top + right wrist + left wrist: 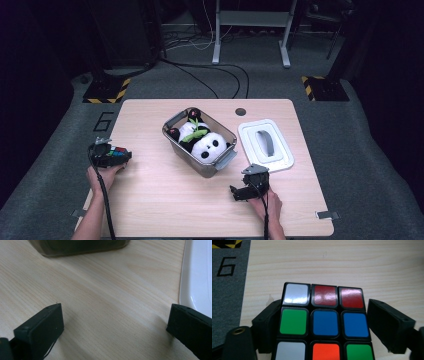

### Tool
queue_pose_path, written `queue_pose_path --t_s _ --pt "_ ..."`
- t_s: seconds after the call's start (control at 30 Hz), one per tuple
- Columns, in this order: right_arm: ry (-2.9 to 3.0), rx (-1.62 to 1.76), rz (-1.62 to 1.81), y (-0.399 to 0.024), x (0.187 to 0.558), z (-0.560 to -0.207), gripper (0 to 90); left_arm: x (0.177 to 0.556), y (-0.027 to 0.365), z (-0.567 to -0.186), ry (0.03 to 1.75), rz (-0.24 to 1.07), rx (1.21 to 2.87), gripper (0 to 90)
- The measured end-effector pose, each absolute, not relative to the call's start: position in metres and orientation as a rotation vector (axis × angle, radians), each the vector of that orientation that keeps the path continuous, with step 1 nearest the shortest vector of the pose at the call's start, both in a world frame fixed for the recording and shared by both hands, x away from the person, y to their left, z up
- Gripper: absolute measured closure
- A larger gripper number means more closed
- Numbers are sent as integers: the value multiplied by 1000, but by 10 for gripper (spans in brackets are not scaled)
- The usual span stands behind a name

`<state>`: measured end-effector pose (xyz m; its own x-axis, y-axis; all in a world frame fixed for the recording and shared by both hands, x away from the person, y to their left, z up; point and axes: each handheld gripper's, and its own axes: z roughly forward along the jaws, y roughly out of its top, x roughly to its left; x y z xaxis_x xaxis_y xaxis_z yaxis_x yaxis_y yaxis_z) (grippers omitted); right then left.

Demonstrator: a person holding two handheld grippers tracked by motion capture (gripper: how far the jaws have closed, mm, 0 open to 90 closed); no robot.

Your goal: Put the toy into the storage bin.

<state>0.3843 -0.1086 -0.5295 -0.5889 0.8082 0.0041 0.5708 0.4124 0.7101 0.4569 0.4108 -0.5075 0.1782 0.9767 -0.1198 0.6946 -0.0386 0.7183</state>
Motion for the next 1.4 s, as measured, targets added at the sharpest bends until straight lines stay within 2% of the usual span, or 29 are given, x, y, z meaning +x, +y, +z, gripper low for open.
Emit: queue_pose_path --t_s 0.03,0.07,0.13,0.4,0.97,1.4 --pt "2333 1189 975 -109 384 -530 0 457 411 -510 1584 542 1789 228" --pt "2333 1189 975 -109 384 -530 0 457 411 -511 1586 539 1793 228" --pt "2333 1189 975 -109 384 -530 0 455 411 -516 1581 525 1802 293" --pt "2333 1190 975 -109 384 -529 0 454 406 -513 1550 551 1830 325" --pt "2332 1190 975 -109 384 -529 0 449 395 -499 1475 566 1844 330" --pt "2334 1189 975 -109 384 -529 0 443 378 -460 1361 566 1870 330"
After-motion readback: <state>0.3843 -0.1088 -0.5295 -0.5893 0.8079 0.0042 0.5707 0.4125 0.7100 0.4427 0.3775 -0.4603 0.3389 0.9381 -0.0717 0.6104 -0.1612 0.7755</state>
